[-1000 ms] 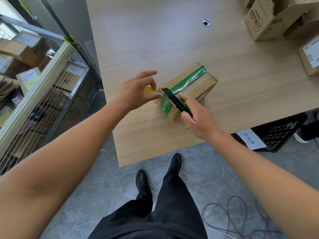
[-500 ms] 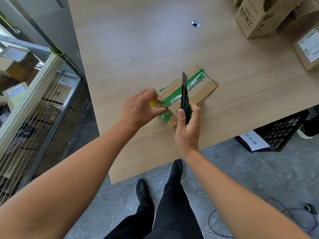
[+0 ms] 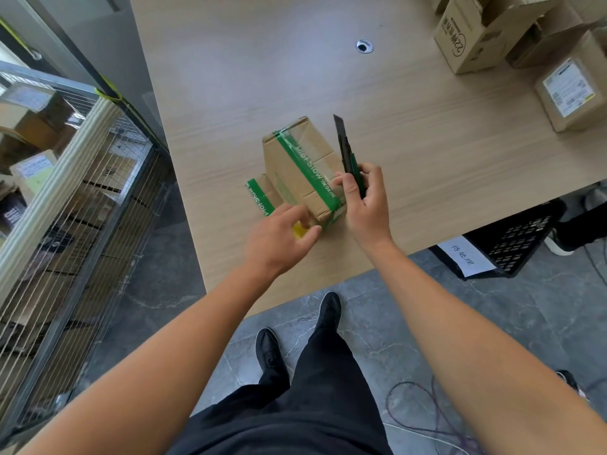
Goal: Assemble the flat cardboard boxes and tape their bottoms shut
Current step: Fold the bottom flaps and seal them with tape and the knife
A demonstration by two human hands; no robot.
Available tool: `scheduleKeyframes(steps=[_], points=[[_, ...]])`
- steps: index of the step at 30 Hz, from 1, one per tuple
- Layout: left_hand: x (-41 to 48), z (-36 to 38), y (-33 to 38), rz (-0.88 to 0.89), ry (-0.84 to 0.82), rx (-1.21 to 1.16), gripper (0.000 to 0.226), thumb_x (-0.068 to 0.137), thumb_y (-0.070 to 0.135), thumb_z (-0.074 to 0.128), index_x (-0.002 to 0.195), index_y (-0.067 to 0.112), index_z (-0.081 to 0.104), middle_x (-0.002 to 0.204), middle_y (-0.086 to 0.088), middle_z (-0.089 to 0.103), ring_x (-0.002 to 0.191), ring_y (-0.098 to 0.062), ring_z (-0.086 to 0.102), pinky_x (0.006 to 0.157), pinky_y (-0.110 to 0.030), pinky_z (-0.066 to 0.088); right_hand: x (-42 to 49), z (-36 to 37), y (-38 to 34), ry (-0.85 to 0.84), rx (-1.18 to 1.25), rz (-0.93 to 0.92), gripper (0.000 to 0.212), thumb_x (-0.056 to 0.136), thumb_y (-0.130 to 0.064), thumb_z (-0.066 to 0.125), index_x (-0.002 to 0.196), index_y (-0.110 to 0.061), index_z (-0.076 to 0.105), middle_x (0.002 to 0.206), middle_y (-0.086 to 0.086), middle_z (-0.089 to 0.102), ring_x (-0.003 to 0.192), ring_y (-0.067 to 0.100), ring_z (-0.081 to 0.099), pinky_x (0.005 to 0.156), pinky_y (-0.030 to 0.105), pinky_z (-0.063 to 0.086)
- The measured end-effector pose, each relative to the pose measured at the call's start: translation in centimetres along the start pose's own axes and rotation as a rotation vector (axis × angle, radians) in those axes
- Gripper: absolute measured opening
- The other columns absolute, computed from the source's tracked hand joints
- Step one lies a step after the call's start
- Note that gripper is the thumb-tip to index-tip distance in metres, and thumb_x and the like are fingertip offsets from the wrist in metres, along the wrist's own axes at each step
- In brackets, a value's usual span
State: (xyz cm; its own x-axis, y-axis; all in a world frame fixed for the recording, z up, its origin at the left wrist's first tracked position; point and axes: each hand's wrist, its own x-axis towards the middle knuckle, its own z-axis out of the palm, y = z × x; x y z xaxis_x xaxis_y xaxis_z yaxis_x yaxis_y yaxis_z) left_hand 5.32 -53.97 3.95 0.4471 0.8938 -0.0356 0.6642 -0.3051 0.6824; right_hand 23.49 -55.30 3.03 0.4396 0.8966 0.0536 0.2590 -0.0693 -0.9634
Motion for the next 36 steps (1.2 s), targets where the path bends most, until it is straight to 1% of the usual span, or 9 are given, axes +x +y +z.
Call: scheduleKeyframes(steps=[3,8,15,18,22,25,28,32,36], points=[[-0.2,-1.7,-0.5,-0.054,0.028,-0.057,0.01,0.091,0.033,0.059,0.084,0.026,0.06,0.094,0.01,0.058,0.084,-0.017,0.056,0.07,-0.032,0.044,0.5,-0.5,-0.3,-0.024,0.046,0.031,0.017,0.106,-0.034,0.049,0.115,-0.02,0.049,0.101,0.007,0.074,0.108,0.012,0.069,0.093,0.029,0.054],[0.0,-5.1,-1.1,-0.062,-0.038,-0.115,0.018,0.086,0.03,0.048,0.088,0.028,0.066,0.098,0.016,0.057,0.09,-0.013,0.054,0.076,-0.032,0.043,-0.6,0.6,-1.2,-0.04,0.133,0.119,0.006,0.105,-0.038,0.048,0.11,-0.037,0.046,0.106,0.001,0.074,0.102,-0.001,0.067,0.062,0.031,0.055],[0.3,-7.1,-1.2,-0.084,-0.08,-0.164,0.022,0.092,0.019,0.052,0.086,0.033,0.068,0.101,0.018,0.053,0.097,-0.013,0.054,0.079,-0.032,0.042,-1.6,1.4,-3.4,0.009,0.279,0.201,0.013,0.105,-0.033,0.051,0.114,-0.024,0.048,0.101,-0.001,0.075,0.099,0.015,0.072,0.074,0.033,0.058],[-0.2,-8.0,-0.4,-0.1,-0.064,-0.226,0.024,0.089,0.026,0.048,0.083,0.04,0.066,0.101,0.024,0.052,0.097,-0.006,0.052,0.078,-0.029,0.042,-2.3,0.2,-5.2,-0.03,0.336,0.213,0.01,0.105,-0.029,0.053,0.113,-0.024,0.051,0.088,0.001,0.071,0.078,0.023,0.069,0.066,0.033,0.055],[-1.1,-8.9,1.4,-0.099,-0.067,-0.356,0.027,0.081,0.027,0.043,0.081,0.039,0.068,0.101,0.027,0.053,0.097,0.003,0.051,0.081,-0.03,0.046,-4.8,-1.1,-7.8,-0.193,0.3,0.198,0.014,0.09,-0.027,0.073,0.099,-0.022,0.063,0.073,-0.001,0.055,0.059,0.015,0.048,0.056,0.028,0.042],[-2.1,-8.6,3.2,-0.063,-0.092,-0.48,0.029,0.078,0.023,0.043,0.081,0.034,0.069,0.099,0.02,0.055,0.093,0.003,0.051,0.069,-0.031,0.043,-7.2,-0.8,-8.9,-0.243,0.258,0.19,0.016,0.084,-0.019,0.082,0.093,-0.018,0.07,0.069,-0.01,0.06,0.061,0.004,0.052,0.058,0.018,0.042],[-3.1,-7.5,4.9,-0.054,-0.092,-0.503,0.028,0.079,0.022,0.042,0.081,0.035,0.067,0.1,0.012,0.054,0.087,0.001,0.052,0.067,-0.029,0.04,-8.6,-1.1,-9.1,-0.275,0.22,0.178,0.024,0.083,-0.02,0.085,0.097,-0.009,0.069,0.075,-0.003,0.064,0.073,0.008,0.058,0.069,0.025,0.048],[-3.6,-6.2,6.9,-0.084,-0.066,-0.403,0.026,0.08,0.024,0.042,0.083,0.034,0.066,0.104,0.003,0.056,0.099,-0.011,0.054,0.078,-0.035,0.045,-8.5,-3.2,-8.4,-0.286,0.166,0.17,0.015,0.086,-0.025,0.082,0.089,-0.013,0.072,0.069,-0.014,0.065,0.066,0.003,0.057,0.063,0.018,0.046],[-3.6,-3.9,10.2,-0.096,-0.063,-0.292,0.027,0.083,0.029,0.043,0.093,0.031,0.069,0.105,0.008,0.057,0.102,-0.008,0.052,0.087,-0.033,0.045,-7.2,-6.9,-7.4,-0.33,0.113,0.183,0.018,0.09,-0.025,0.077,0.077,-0.019,0.068,0.06,-0.017,0.053,0.058,0.002,0.044,0.055,0.018,0.035]])
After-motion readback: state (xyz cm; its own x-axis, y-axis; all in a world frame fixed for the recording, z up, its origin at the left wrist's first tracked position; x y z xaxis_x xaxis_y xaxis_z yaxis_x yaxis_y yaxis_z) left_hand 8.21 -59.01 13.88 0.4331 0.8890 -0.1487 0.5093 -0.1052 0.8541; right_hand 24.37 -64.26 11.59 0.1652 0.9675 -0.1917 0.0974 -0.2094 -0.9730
